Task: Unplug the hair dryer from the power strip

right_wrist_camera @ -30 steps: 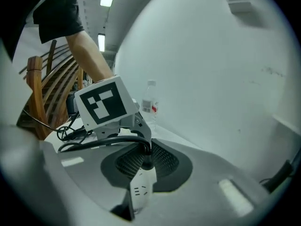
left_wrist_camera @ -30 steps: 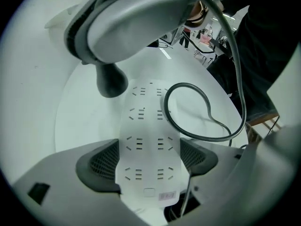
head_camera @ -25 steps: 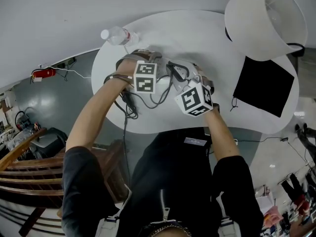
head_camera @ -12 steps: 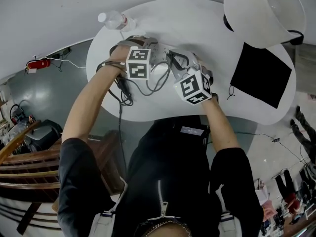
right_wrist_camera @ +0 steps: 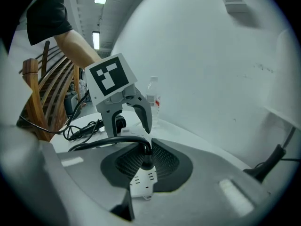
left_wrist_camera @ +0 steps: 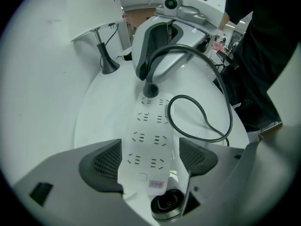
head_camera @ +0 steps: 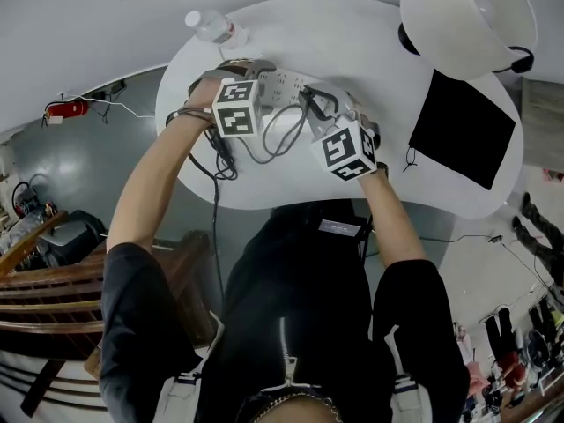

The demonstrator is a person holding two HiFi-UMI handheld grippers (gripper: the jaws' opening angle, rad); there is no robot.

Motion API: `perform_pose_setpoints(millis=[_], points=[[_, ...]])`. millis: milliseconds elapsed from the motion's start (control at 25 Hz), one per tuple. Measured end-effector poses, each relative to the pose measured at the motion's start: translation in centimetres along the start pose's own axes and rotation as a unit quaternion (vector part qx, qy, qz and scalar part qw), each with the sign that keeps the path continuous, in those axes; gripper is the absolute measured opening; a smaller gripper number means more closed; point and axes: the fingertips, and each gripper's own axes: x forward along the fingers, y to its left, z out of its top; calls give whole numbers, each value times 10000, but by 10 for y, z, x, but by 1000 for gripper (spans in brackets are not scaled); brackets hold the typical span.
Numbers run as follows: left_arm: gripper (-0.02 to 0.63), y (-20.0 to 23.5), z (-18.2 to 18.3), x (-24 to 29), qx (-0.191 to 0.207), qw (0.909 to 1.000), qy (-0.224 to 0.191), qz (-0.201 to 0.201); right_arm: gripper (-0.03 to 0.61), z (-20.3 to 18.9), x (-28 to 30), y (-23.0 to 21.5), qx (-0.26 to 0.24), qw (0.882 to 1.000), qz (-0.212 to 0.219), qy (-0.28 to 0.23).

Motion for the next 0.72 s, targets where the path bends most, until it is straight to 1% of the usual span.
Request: perform_pose_setpoints(millis=[280, 320, 360, 440, 600, 720], points=[[382, -2, 4, -24, -414, 9974, -379, 458, 46, 10, -10, 1, 146, 9998, -111, -117], [373, -3, 4, -28, -473, 9966, -421, 533, 46, 11, -12, 2, 172, 9997, -141, -131], [344, -5, 3, -31, -524, 9956, -453, 630, 46, 12, -15, 2, 189, 9996, -175, -141], [217, -6, 1, -39, -678, 9924, -548, 867, 46, 15, -19, 2, 205, 9994, -243, -153], [43, -7, -4, -59, -1218, 9787, -854, 1412, 46, 21, -29, 6, 164, 9991, -357, -181], [25, -14, -7, -74, -1602, 9671, -1065, 1663, 48, 28, -39, 7, 111, 9987, -448, -216]])
